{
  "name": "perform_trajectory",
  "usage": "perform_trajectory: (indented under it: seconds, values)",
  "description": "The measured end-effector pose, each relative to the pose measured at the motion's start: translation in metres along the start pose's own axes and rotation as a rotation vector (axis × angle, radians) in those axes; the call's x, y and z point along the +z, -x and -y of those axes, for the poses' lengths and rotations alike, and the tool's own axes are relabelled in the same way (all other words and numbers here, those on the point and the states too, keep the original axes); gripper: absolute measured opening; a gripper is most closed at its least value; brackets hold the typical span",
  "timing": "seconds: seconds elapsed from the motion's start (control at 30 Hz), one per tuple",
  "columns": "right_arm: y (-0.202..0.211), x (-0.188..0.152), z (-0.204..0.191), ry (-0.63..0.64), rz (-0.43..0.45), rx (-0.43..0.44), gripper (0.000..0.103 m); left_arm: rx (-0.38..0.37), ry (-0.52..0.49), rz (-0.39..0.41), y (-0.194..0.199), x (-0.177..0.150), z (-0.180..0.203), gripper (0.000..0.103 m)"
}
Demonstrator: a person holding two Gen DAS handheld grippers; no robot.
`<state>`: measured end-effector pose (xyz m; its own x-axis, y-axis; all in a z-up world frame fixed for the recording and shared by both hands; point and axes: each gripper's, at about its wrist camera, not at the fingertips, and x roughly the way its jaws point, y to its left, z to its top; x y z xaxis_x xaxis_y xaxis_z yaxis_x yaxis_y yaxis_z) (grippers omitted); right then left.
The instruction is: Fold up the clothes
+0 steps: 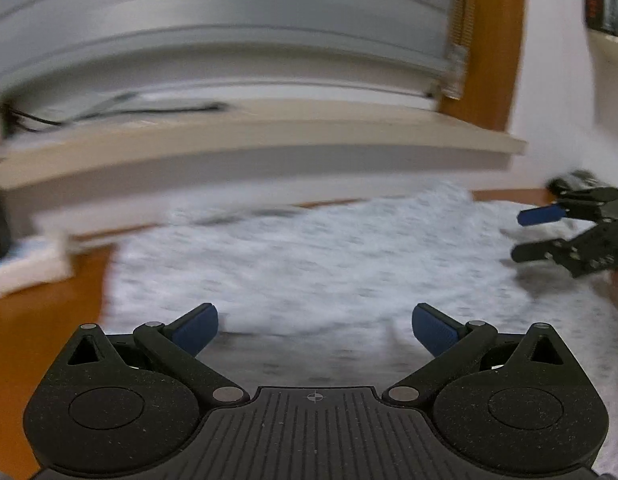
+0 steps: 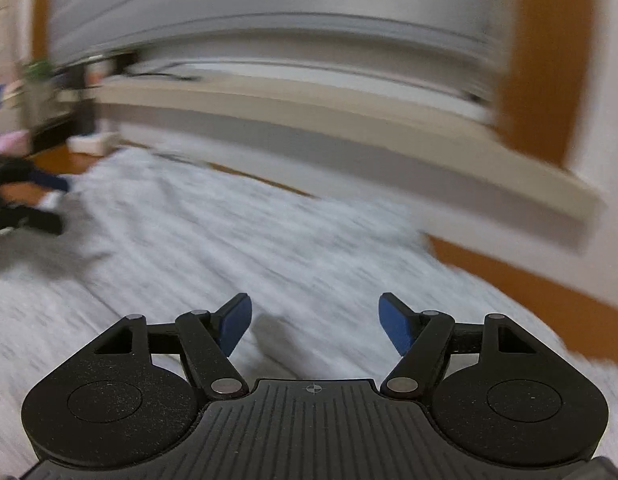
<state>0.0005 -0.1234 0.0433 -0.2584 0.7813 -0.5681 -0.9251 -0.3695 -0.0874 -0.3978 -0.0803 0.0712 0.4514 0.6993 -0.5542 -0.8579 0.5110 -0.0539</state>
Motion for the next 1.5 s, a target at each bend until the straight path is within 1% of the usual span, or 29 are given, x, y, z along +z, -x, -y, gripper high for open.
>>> perform_trajectory:
  seconds: [0.03, 0.13, 0.23, 0.3, 0.43, 0.5, 0.53, 0.57, 0.6, 0.63, 0.67, 0.7, 0.73, 0.87, 0.9, 1.0, 1.1, 1.27, 1.4, 1.47, 1.5]
  values:
    - [-0.007, 0.009, -0.014, 0.027, 0.001, 0.031, 0.07, 0.026, 0.006, 0.007, 0.005, 0.0, -0.011, 0.103]
    - [-0.03, 0.035, -0.061, 0.095, 0.004, 0.125, 0.07, 0.073, 0.047, 0.015, 0.021, -0.004, -0.044, 0.103]
    - [-0.059, 0.055, -0.105, 0.137, -0.002, 0.205, 0.069, 0.114, 0.086, 0.022, 0.033, -0.013, -0.071, 0.103]
    - [-0.079, 0.063, -0.134, 0.157, -0.021, 0.251, 0.068, 0.129, 0.109, 0.02, 0.038, -0.019, -0.085, 0.103]
    - [-0.111, 0.076, -0.169, 0.16, -0.055, 0.325, 0.065, 0.149, 0.135, 0.008, 0.043, -0.028, -0.102, 0.103]
    - [-0.119, 0.081, -0.182, 0.167, -0.058, 0.341, 0.063, 0.153, 0.14, 0.008, 0.043, -0.031, -0.107, 0.103]
    - [-0.122, 0.082, -0.186, 0.175, -0.062, 0.345, 0.06, 0.154, 0.142, 0.009, 0.044, -0.032, -0.109, 0.103]
    - [-0.126, 0.083, -0.189, 0.18, -0.065, 0.349, 0.048, 0.155, 0.145, 0.01, 0.045, -0.033, -0.11, 0.103]
    - [-0.127, 0.083, -0.188, 0.175, -0.068, 0.352, 0.032, 0.155, 0.145, 0.014, 0.045, -0.033, -0.111, 0.103]
    - [-0.126, 0.082, -0.185, 0.161, -0.062, 0.354, 0.024, 0.155, 0.146, 0.018, 0.046, -0.033, -0.111, 0.103]
    - [-0.126, 0.082, -0.182, 0.146, -0.055, 0.357, 0.014, 0.155, 0.146, 0.023, 0.046, -0.033, -0.111, 0.103]
    - [-0.124, 0.083, -0.177, 0.13, -0.043, 0.356, 0.009, 0.153, 0.15, 0.027, 0.046, -0.031, -0.111, 0.103]
    - [-0.117, 0.084, -0.168, 0.108, -0.013, 0.344, 0.005, 0.149, 0.149, 0.027, 0.044, -0.03, -0.111, 0.103]
    - [-0.086, 0.09, -0.126, 0.016, 0.098, 0.299, 0.004, 0.125, 0.141, 0.024, 0.029, -0.021, -0.109, 0.103]
    - [-0.076, 0.09, -0.112, 0.003, 0.122, 0.278, 0.004, 0.112, 0.138, 0.019, 0.023, -0.017, -0.109, 0.103]
    - [-0.04, 0.089, -0.064, -0.007, 0.171, 0.178, 0.003, 0.07, 0.124, 0.003, 0.004, -0.006, -0.108, 0.103]
    - [0.009, 0.079, -0.011, -0.025, 0.198, 0.06, 0.003, 0.045, 0.11, -0.017, -0.018, 0.006, -0.11, 0.102]
    - [0.108, 0.049, 0.08, -0.074, 0.224, -0.221, 0.003, 0.026, 0.099, -0.051, -0.051, 0.027, -0.117, 0.095]
    - [0.182, 0.024, 0.149, -0.124, 0.218, -0.507, 0.003, 0.01, 0.108, -0.057, -0.067, 0.035, -0.117, 0.095]
    - [0.201, 0.011, 0.181, -0.187, 0.195, -0.637, 0.003, 0.015, 0.105, -0.065, -0.074, 0.037, -0.116, 0.095]
    - [0.204, 0.005, 0.19, -0.212, 0.185, -0.653, 0.004, 0.021, 0.103, -0.068, -0.077, 0.037, -0.114, 0.095]
